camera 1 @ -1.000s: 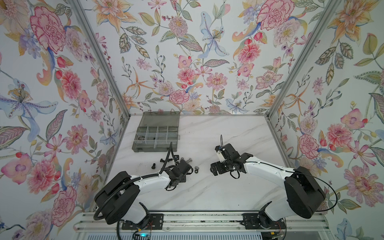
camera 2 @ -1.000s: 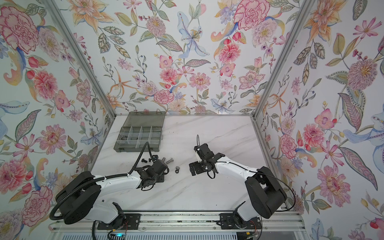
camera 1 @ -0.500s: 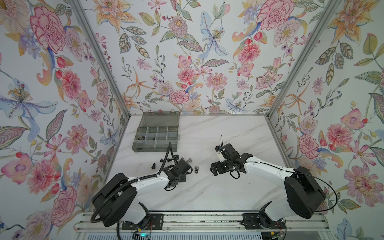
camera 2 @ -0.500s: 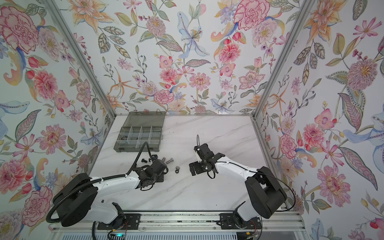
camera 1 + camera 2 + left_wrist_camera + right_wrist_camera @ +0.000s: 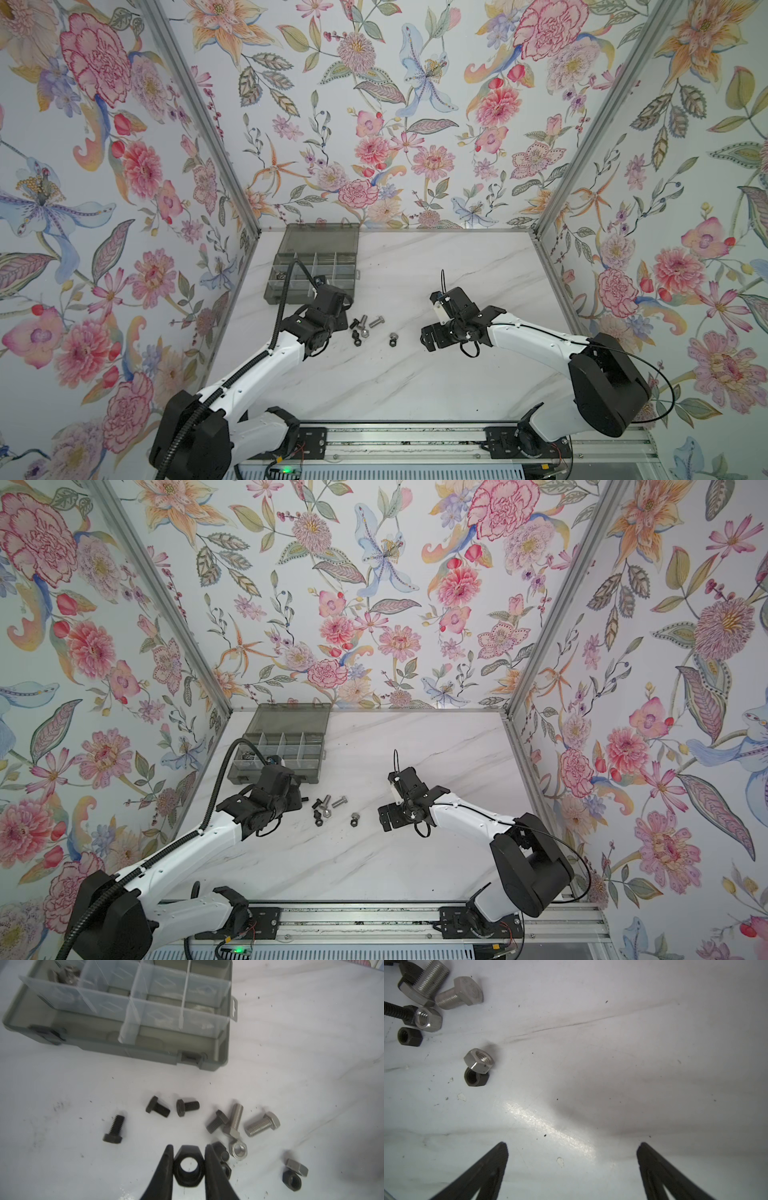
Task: Sort the screws and nuts into containers
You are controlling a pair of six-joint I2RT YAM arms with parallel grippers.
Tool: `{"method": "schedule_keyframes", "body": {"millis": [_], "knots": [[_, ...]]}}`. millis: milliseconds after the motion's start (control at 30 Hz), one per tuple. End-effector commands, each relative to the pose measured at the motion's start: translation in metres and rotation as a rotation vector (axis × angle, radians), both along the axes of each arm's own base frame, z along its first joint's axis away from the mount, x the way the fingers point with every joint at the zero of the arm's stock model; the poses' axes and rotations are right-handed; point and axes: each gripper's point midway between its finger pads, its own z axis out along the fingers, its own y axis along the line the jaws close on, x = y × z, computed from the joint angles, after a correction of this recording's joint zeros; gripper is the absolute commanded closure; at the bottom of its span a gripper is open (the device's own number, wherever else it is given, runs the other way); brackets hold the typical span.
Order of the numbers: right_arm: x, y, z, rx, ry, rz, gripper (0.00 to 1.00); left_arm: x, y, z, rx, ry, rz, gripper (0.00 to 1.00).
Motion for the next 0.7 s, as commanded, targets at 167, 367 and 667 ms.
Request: {"method": "schedule_keyframes", "body": {"millis": [167, 367, 667], "knots": [[-0.001, 0.004, 0.003, 0.008, 0.007, 0.001, 0.01, 0.078, 0.073, 0.031, 0.096, -0.079, 0.088, 1.00], [-0.002, 0.002, 0.004, 0.004, 0.003, -0.007, 0.01, 0.152, 0.105, -0.015, 0.030, -0.062, 0.083, 1.00], [-0.002, -0.003, 0.005, -0.013, 0.001, -0.013, 0.01, 0.211, 0.119, -0.046, 0.024, -0.052, 0.093, 1.00]]}}
